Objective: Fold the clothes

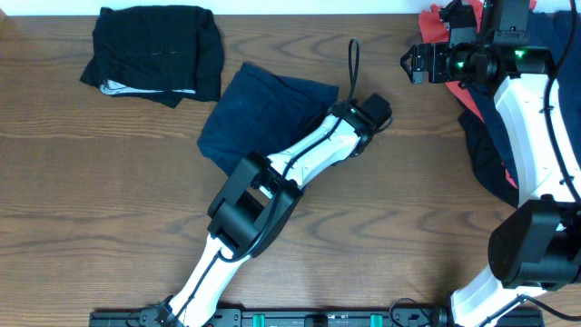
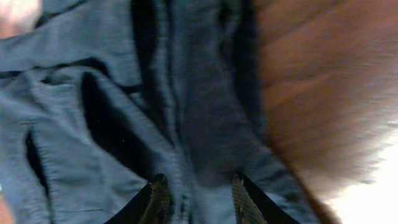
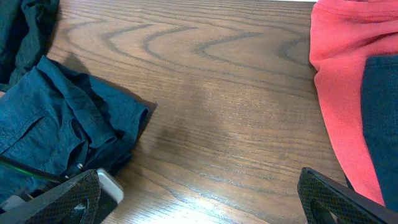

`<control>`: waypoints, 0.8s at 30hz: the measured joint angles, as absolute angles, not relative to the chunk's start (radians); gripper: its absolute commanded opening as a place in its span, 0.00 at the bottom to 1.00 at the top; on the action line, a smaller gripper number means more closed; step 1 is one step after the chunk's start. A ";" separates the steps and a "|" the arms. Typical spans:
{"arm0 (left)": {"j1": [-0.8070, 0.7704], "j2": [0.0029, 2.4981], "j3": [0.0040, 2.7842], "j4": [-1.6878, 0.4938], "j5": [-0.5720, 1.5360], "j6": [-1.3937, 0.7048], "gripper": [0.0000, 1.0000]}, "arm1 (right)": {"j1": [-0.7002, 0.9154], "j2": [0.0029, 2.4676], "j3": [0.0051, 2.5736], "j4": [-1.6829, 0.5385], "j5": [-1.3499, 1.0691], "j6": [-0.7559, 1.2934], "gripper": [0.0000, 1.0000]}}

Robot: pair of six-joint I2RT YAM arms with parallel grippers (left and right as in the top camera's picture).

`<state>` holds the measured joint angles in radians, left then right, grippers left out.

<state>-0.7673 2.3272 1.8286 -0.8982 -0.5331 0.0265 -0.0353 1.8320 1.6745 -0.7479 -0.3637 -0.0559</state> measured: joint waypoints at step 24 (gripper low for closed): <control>-0.690 2.327 1.829 -0.898 -0.511 -0.035 0.54 | -0.035 1.832 1.674 -0.748 -0.364 -0.056 0.99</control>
<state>-0.6899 2.3272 1.8286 -0.8982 -0.5110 -0.0345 -0.0353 1.8317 1.6745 -0.7479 -0.3637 -0.0559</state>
